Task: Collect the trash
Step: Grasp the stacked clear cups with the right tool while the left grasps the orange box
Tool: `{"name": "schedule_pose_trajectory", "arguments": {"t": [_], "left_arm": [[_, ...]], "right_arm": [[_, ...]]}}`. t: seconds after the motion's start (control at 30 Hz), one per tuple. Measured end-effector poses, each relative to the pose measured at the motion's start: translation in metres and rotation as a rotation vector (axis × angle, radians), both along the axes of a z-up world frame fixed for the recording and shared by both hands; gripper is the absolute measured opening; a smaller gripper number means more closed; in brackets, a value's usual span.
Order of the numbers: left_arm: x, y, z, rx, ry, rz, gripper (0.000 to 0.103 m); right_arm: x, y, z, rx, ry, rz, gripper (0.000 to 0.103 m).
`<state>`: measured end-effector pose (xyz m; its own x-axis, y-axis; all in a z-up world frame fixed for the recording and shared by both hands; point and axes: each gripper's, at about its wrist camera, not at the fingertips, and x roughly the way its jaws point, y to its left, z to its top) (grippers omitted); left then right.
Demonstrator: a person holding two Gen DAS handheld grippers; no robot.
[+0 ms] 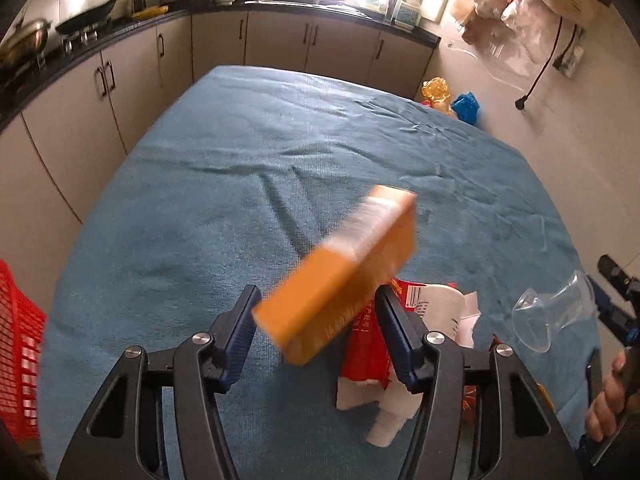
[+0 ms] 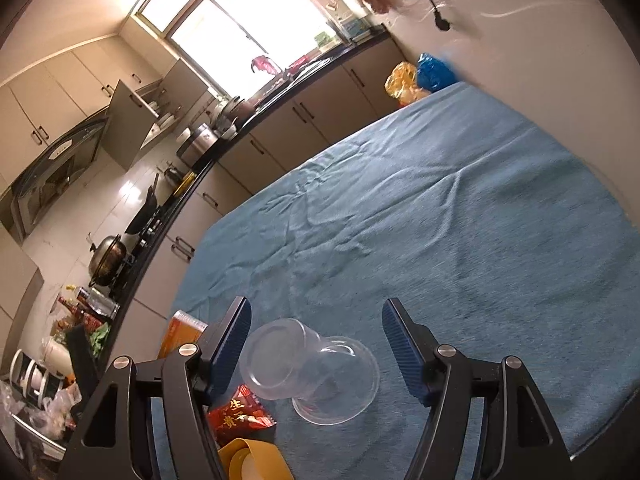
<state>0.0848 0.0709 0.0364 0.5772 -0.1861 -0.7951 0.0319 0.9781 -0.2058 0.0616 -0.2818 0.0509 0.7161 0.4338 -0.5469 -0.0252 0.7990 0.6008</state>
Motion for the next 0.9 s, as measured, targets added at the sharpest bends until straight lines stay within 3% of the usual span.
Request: {"name": "schedule_pose_trajectory", "arguments": {"t": [0.27,0.43,0.6,0.73,0.77,0.8,0.9], "left_arm": [[0.007,0.0,-0.018,-0.101,-0.016,-0.038,0.047],[0.009,0.006,-0.019,-0.144,-0.019,-0.038,0.047],[0.015,0.01,-0.02,-0.226,-0.012,-0.024,0.058],[0.017,0.016,-0.022,-0.267,-0.024,0.0,0.057],[0.018,0.017,-0.022,-0.274,-0.026,0.006,0.05],[0.019,0.018,-0.024,-0.278,-0.023,0.01,0.032],[0.022,0.022,-0.028,-0.311,-0.008,0.016,0.027]], "right_arm": [[0.01,0.022,-0.006,-0.056,0.008,0.088,0.074],[0.004,0.051,-0.003,-0.15,-0.018,0.199,0.079],[-0.009,0.08,-0.002,-0.317,-0.058,0.263,0.08],[-0.011,0.083,-0.006,-0.333,-0.056,0.271,0.08],[-0.011,0.084,-0.006,-0.336,-0.055,0.272,0.08],[-0.012,0.084,-0.006,-0.345,-0.055,0.269,0.08],[-0.013,0.085,-0.005,-0.352,-0.058,0.266,0.08]]}}
